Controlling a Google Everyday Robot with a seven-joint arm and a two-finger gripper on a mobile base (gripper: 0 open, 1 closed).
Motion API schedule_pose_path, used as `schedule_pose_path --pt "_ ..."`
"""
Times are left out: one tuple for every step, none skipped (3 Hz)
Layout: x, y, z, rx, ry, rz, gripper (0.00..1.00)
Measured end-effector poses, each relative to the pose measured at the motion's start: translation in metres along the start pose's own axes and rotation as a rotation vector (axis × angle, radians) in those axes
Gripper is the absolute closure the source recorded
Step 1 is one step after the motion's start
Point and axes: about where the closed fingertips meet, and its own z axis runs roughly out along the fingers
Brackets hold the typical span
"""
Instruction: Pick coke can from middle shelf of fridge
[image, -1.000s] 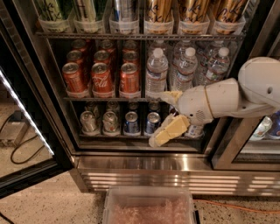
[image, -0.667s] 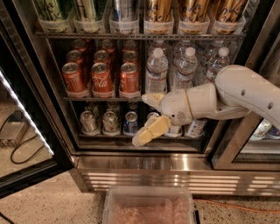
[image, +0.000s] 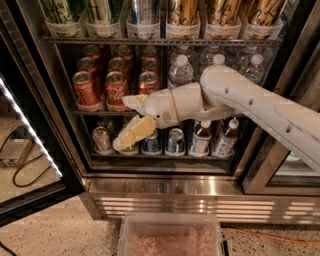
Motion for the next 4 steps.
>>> schedule_pose_path --pt "-0.004 -0.001 0.005 -0.008 -0.003 -0.007 0.0" --pt "-0.001 0.001 0.009 0.024 -0.021 -0.01 0.0" --pt "-0.006 -0.005 0.035 0.072 -0.033 -0.058 0.0" --pt "-0.014 -0.01 0.048 0.183 -0.022 -0.124 0.0"
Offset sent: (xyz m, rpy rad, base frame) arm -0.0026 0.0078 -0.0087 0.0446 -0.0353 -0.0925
